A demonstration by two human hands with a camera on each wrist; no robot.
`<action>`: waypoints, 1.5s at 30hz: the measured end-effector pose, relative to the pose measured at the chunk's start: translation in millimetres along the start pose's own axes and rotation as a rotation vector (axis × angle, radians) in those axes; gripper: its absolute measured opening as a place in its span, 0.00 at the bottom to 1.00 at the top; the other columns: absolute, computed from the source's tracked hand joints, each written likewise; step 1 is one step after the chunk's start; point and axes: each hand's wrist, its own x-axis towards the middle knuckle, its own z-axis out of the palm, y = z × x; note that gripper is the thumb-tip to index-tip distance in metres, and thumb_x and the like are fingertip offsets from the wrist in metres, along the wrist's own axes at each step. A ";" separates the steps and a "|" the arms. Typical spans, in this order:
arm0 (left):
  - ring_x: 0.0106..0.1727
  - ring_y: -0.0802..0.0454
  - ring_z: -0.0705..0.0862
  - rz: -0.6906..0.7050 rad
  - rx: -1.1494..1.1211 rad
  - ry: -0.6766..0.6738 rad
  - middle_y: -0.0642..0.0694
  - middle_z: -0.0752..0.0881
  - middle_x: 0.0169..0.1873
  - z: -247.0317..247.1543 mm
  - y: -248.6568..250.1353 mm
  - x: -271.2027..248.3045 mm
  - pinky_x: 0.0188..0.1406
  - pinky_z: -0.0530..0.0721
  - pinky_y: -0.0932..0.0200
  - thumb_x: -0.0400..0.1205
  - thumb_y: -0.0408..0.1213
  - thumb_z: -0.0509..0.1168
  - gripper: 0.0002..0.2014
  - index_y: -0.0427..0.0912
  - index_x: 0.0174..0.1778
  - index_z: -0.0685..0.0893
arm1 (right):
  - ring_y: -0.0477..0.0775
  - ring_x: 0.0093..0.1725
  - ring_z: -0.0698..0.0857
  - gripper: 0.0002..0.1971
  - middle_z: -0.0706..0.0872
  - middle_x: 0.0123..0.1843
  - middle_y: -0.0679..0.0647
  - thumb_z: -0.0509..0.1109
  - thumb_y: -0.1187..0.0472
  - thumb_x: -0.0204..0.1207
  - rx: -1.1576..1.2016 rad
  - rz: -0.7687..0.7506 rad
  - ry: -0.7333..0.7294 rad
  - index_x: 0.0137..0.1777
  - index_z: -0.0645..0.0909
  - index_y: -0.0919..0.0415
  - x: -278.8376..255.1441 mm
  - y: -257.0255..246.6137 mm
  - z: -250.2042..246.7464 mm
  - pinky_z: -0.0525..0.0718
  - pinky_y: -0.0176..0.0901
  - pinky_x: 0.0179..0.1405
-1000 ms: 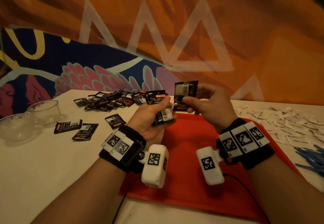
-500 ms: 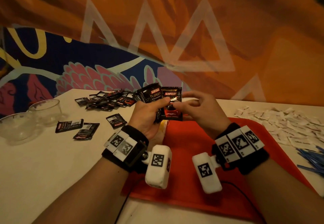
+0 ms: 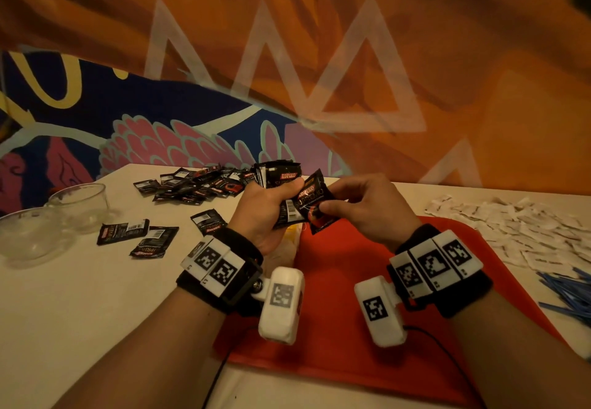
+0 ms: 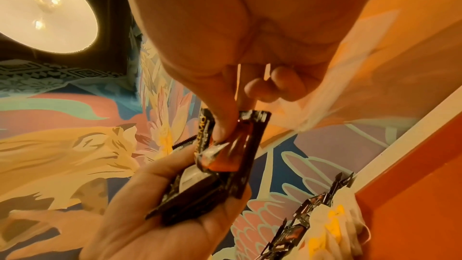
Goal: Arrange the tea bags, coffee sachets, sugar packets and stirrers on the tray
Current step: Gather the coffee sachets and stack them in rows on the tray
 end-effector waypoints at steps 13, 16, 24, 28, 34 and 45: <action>0.54 0.33 0.88 0.029 0.075 -0.053 0.28 0.86 0.54 -1.6 -0.7 -1.0 0.48 0.90 0.44 0.78 0.31 0.71 0.21 0.25 0.66 0.80 | 0.48 0.36 0.88 0.04 0.92 0.38 0.54 0.82 0.65 0.70 0.054 -0.015 0.002 0.43 0.90 0.61 -1.7 -1.5 -0.1 0.85 0.46 0.42; 0.52 0.36 0.89 0.006 0.020 -0.049 0.30 0.86 0.54 -1.6 0.9 -1.2 0.46 0.90 0.47 0.74 0.38 0.72 0.29 0.26 0.68 0.79 | 0.51 0.34 0.88 0.03 0.92 0.36 0.56 0.81 0.65 0.71 0.060 -0.014 0.001 0.42 0.90 0.61 -2.0 -2.9 2.1 0.86 0.48 0.41; 0.33 0.53 0.83 -0.119 -0.219 0.100 0.45 0.84 0.36 -24.1 7.9 13.6 0.34 0.83 0.58 0.84 0.36 0.67 0.04 0.39 0.48 0.83 | 0.42 0.31 0.84 0.05 0.88 0.34 0.49 0.80 0.63 0.73 0.034 0.177 0.174 0.38 0.87 0.55 6.2 -0.2 -15.5 0.77 0.37 0.31; 0.33 0.51 0.83 -0.150 -0.282 0.151 0.44 0.84 0.38 -37.1 6.4 19.3 0.33 0.84 0.58 0.82 0.34 0.61 0.09 0.37 0.54 0.81 | 0.50 0.38 0.87 0.02 0.89 0.41 0.55 0.77 0.65 0.75 -0.042 0.435 0.075 0.46 0.87 0.60 34.8 12.6 -19.3 0.82 0.40 0.31; 0.36 0.48 0.86 -0.163 -0.307 0.214 0.42 0.86 0.38 -40.6 8.6 21.0 0.35 0.87 0.54 0.80 0.33 0.60 0.11 0.35 0.56 0.81 | 0.54 0.46 0.89 0.14 0.92 0.48 0.56 0.80 0.54 0.73 -0.419 0.652 -0.113 0.51 0.89 0.64 71.3 49.3 6.5 0.87 0.48 0.53; 0.41 0.45 0.88 -0.165 -0.180 0.250 0.41 0.89 0.40 -40.2 8.2 22.2 0.36 0.89 0.51 0.83 0.32 0.64 0.06 0.36 0.53 0.82 | 0.48 0.32 0.86 0.13 0.89 0.34 0.51 0.78 0.54 0.75 -0.501 0.750 -0.118 0.36 0.84 0.60 90.5 54.2 22.6 0.80 0.39 0.34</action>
